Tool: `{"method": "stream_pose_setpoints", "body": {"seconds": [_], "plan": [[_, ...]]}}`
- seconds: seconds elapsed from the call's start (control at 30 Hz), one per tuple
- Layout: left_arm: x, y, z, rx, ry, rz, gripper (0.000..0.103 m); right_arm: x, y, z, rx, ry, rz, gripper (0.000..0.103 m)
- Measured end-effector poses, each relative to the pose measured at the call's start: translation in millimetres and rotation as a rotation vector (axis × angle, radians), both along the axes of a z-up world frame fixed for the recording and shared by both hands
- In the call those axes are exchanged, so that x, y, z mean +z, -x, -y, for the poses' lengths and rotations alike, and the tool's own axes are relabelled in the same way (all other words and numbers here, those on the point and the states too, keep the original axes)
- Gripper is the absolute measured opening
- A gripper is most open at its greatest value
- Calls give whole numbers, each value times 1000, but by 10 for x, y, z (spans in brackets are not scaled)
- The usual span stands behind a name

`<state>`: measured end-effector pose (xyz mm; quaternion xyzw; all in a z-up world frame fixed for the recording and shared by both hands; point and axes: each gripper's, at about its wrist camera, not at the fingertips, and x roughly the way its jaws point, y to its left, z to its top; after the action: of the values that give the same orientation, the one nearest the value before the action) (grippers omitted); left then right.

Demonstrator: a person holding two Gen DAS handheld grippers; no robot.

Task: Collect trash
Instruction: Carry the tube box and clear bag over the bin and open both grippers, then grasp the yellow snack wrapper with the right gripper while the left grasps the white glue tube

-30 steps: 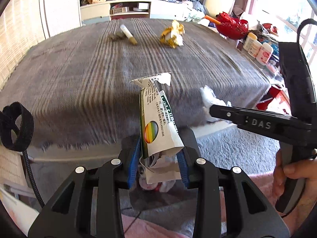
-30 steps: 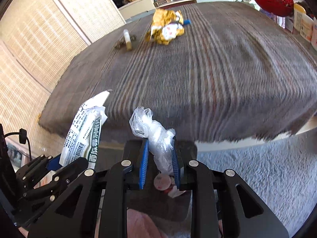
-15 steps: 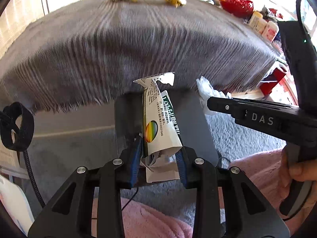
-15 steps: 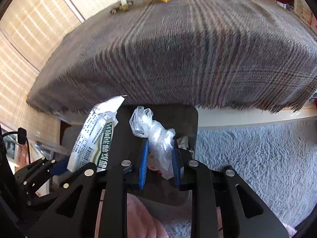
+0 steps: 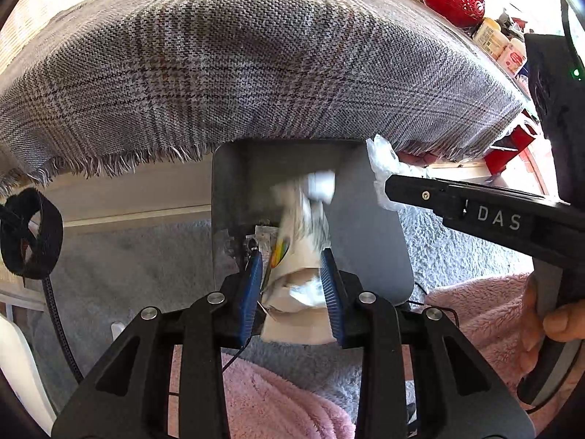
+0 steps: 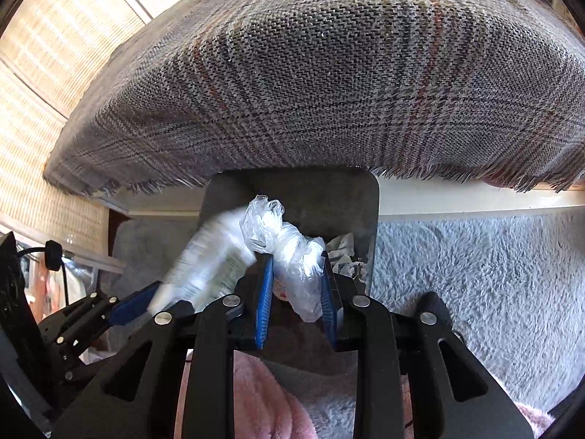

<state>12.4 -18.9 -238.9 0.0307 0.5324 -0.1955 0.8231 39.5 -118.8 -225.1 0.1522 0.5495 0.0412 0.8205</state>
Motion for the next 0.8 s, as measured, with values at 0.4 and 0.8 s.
{"method": "stream_pose_setpoints", "body": {"seconds": [0.4, 0.8], "plan": [[105, 4, -106, 25, -14, 28, 57, 64, 0, 149, -72, 24, 26, 92], [258, -29, -147, 47, -11, 64, 86, 137, 37, 241, -123, 7, 42, 99]]}}
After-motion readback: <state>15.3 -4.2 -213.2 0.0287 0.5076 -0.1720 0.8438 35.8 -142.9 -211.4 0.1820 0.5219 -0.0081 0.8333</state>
